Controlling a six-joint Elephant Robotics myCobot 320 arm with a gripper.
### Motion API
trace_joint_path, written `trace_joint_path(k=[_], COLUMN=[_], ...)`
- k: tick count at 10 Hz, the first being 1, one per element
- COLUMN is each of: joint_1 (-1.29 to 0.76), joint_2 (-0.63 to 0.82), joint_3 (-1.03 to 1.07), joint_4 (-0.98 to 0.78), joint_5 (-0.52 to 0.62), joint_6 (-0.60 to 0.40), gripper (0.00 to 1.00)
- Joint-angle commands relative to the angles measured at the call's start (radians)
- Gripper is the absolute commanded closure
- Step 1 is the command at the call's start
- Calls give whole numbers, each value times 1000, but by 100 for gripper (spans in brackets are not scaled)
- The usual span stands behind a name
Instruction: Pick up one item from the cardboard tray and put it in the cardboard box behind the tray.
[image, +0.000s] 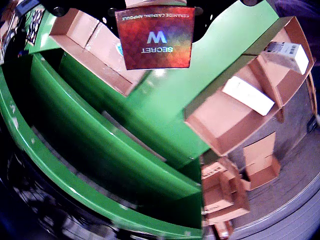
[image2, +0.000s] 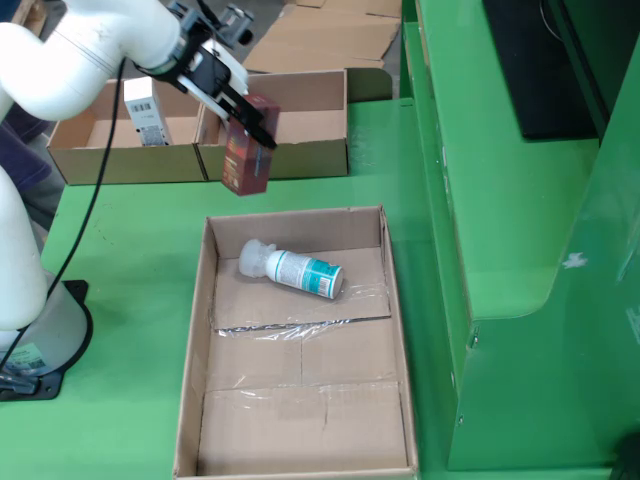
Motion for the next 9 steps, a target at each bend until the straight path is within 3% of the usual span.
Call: trace_joint_path(k=[1,7,8,9], joint_1=[94,260,297,309], joint_2=[39,95,-56,-307], joint_3=[33,-53,189,667], joint_4=[-34,-64,-173,-422], joint_5=[-24,-78,-78,-79], joint_6=[-5,-9,-17,-10], gripper=[100,100,100,100])
